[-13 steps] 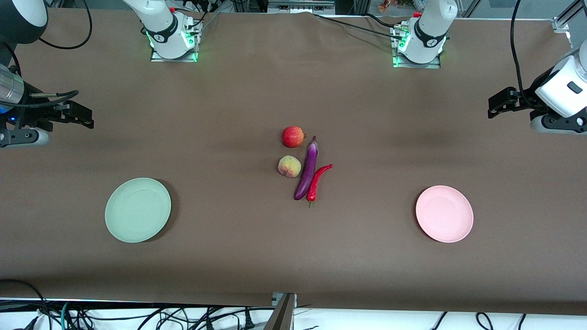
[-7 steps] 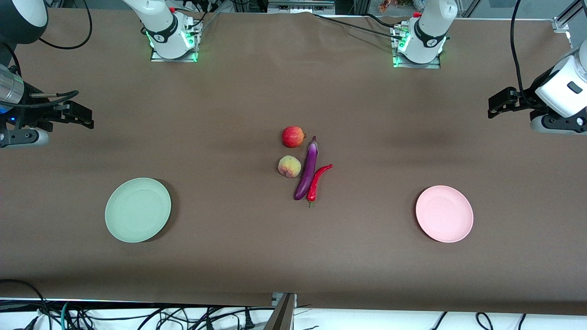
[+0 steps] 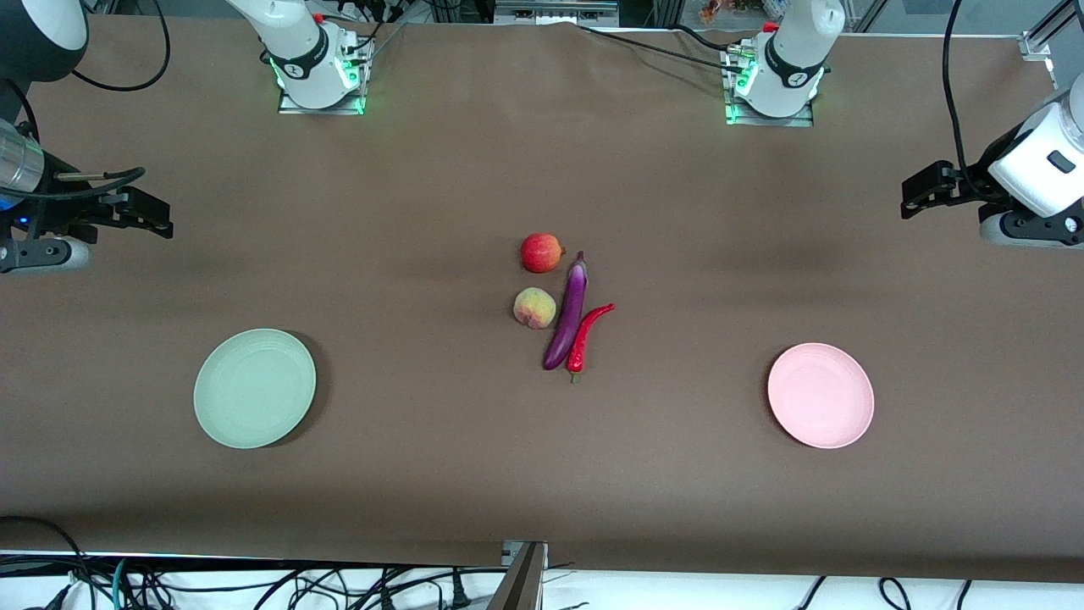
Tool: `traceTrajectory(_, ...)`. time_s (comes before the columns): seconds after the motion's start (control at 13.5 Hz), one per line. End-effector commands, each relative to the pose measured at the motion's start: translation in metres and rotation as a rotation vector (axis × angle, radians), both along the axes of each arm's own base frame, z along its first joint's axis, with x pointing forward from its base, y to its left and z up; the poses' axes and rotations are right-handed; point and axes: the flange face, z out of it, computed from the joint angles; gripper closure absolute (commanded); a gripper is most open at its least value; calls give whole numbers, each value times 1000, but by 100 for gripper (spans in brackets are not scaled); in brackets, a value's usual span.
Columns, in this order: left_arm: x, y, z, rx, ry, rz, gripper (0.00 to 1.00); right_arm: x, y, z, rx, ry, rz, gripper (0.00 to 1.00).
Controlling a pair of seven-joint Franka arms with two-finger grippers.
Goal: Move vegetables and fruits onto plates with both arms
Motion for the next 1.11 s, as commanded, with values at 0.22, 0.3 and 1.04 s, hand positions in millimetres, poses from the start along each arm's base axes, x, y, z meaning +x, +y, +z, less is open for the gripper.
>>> traceTrajectory(0.22, -1, -1, 7, 23, -7, -8, 0, 3, -1, 3, 13, -7, -2, 0)
traceTrajectory(0.3, -1, -1, 7, 23, -6, -8, 0, 3, -1, 3, 13, -7, -2, 0)
traceTrajectory(1.04, -1, -1, 7, 23, -6, -8, 0, 9, -5, -1, 11, -25, 10, 0)
